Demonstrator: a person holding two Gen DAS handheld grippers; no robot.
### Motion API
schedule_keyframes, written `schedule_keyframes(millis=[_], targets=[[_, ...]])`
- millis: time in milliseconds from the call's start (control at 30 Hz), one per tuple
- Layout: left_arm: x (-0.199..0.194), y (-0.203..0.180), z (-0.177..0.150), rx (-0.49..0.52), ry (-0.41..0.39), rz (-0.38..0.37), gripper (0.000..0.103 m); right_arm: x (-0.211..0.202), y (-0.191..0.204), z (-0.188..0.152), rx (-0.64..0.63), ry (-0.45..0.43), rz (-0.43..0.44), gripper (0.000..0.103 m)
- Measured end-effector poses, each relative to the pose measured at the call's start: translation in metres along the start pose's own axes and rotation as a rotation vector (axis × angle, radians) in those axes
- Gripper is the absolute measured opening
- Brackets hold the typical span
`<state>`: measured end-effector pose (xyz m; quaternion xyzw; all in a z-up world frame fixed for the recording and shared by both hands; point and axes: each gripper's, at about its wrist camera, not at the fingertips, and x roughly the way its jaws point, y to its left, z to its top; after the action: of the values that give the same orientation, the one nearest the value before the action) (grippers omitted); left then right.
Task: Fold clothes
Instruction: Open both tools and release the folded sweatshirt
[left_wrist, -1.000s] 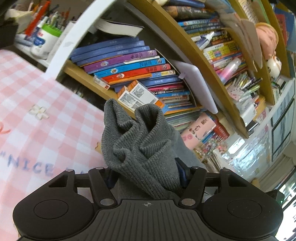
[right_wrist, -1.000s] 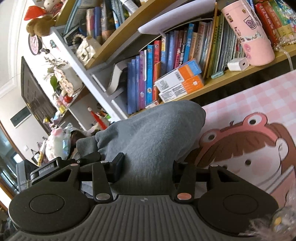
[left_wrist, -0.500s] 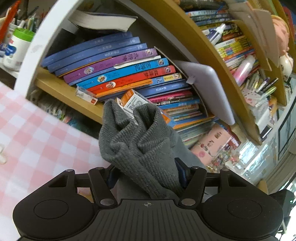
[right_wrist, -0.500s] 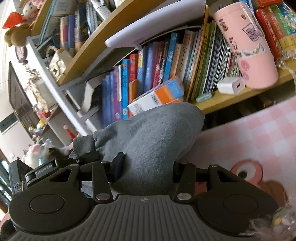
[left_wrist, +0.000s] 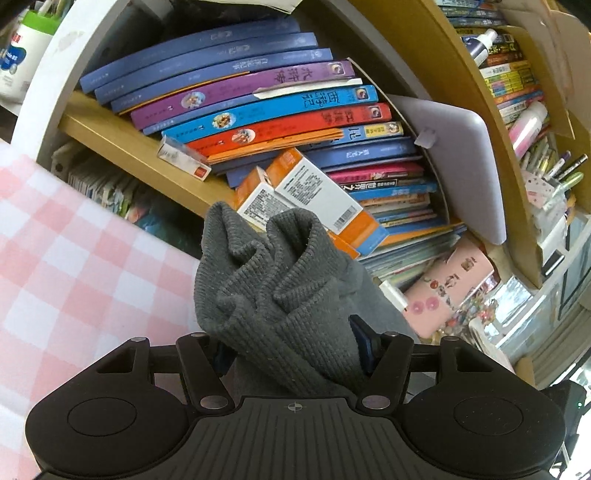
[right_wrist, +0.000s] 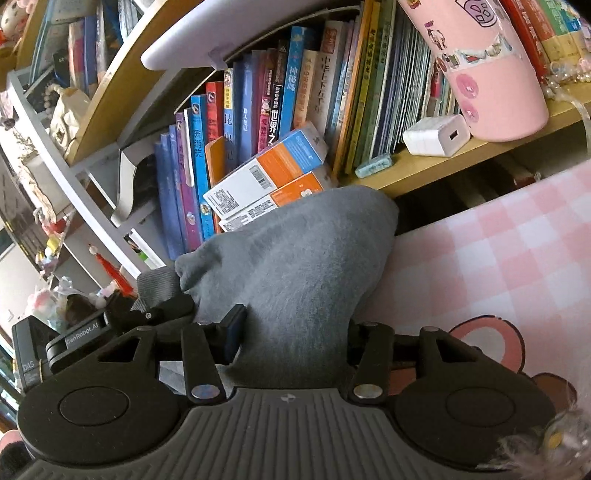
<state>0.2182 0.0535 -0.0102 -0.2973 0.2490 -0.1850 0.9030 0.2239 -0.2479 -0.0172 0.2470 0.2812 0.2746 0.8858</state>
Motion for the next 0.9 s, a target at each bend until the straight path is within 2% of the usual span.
schedule_keyframes(millis=[67,100,167,267,433,600,833,900], targets=[[0.0,0.001,-0.001,0.001,0.004,0.004,0.07,0.001,0.0,-0.002,0.005,0.001,-0.007,0.058],[0.001,0.001,-0.001,0.0,0.005,0.009,0.073,0.001,-0.001,-0.003,0.006,0.004,-0.01,0.069],[0.0,0.002,-0.001,-0.002,0.003,0.032,0.088,0.001,0.0,-0.005,-0.001,0.0,-0.029,0.085],[-0.004,0.003,-0.002,0.011,-0.004,0.06,0.097,-0.003,-0.001,-0.006,-0.012,-0.014,-0.049,0.091],[-0.023,-0.003,-0.006,0.079,-0.056,0.089,0.102,-0.016,-0.008,-0.011,0.036,-0.032,-0.058,0.093],[-0.048,-0.004,-0.014,0.079,-0.096,0.079,0.102,-0.032,-0.008,-0.02,0.066,-0.049,-0.059,0.093],[-0.081,-0.008,-0.032,0.058,-0.119,0.113,0.102,-0.058,0.008,-0.043,0.03,-0.043,-0.065,0.093],[-0.088,-0.016,-0.04,0.086,-0.115,0.134,0.102,-0.066,0.015,-0.051,0.01,-0.04,-0.067,0.093]])
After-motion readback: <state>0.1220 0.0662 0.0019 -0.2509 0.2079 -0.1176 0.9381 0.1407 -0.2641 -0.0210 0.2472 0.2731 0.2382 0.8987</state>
